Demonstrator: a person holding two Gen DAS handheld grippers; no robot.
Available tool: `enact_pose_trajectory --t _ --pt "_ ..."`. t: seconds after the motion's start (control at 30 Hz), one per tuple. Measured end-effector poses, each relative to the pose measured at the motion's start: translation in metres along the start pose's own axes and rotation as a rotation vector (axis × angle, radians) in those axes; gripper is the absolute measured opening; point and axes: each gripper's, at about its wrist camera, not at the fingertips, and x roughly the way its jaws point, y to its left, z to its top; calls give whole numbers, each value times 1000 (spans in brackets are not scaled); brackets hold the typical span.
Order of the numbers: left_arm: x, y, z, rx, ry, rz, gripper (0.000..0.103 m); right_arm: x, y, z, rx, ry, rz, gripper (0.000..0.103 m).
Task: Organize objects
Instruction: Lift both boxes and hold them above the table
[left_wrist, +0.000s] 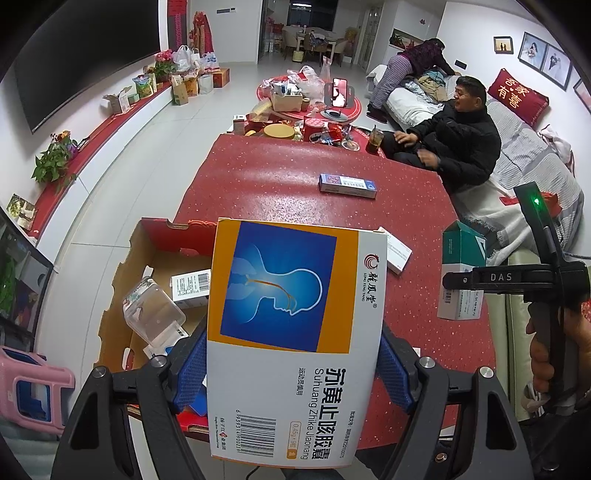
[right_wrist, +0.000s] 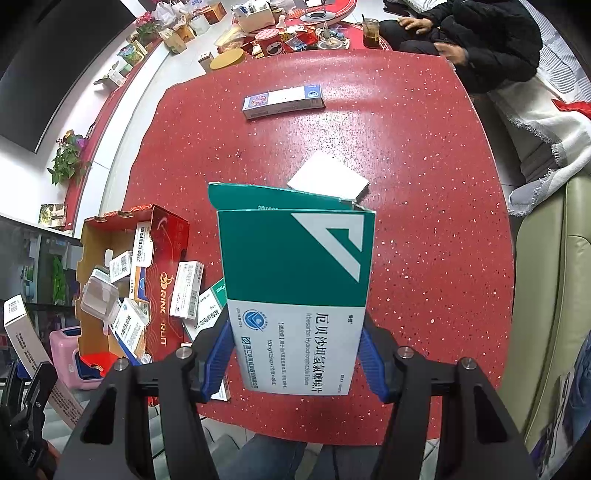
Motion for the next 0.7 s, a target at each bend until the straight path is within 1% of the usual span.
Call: enact_pose_trajectory --t 0.7 --pt "4 -2 -2 0 9 -5 83 2 1 -2 1 1 -5 60"
